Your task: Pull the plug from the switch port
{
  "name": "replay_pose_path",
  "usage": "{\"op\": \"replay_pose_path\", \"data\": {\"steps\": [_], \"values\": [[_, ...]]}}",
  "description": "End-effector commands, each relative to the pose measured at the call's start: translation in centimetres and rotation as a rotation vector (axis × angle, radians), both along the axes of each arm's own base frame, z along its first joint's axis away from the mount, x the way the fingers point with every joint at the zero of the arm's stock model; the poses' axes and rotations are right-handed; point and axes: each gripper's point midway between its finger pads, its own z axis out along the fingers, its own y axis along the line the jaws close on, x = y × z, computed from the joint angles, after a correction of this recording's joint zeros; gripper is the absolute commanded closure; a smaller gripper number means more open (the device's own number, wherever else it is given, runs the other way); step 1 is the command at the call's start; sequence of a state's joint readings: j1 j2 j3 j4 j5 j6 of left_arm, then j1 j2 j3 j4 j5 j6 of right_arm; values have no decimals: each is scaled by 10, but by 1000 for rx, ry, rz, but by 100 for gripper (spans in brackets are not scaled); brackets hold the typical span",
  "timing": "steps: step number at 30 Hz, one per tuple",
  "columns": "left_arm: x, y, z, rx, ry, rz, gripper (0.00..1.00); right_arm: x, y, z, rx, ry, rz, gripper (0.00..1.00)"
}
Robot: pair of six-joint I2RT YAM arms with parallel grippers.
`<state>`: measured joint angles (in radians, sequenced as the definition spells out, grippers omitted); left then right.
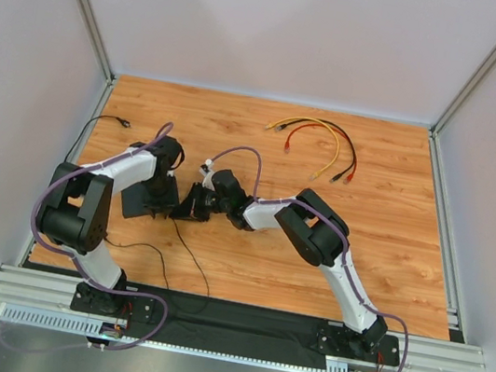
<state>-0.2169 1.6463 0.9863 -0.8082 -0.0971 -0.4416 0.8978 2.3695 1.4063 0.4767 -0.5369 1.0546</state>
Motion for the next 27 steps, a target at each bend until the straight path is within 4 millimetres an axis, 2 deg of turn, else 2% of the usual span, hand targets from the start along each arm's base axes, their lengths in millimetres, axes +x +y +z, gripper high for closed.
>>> {"op": "replay_pose_path", "data": {"steps": [1, 9, 17, 19, 20, 21, 23, 25, 27], "values": [[25, 5, 7, 46, -88, 46, 57, -6, -8, -21, -49, 48, 10, 100], [39, 4, 13, 46, -158, 90, 57, -7, -9, -24, -56, 53, 12, 100], [54, -5, 3, 19, -140, 106, 57, -18, -13, -31, -98, 47, 10, 100], [58, -7, 2, 11, -138, 108, 57, -20, -17, -42, -168, 16, -9, 100], [59, -8, 2, 9, -138, 108, 57, -20, -18, -40, -202, -8, -23, 100], [62, -9, 1, 7, -138, 110, 57, -15, -25, -51, -280, -52, -52, 100], [63, -9, 0, 2, -138, 114, 57, -16, -27, -49, -325, -96, -70, 100], [63, -12, -2, -13, -130, 119, 57, -17, -34, -57, -392, -115, -98, 100], [64, -14, -3, -24, -134, 121, 57, -21, -31, -58, -376, -110, -86, 100]]}}
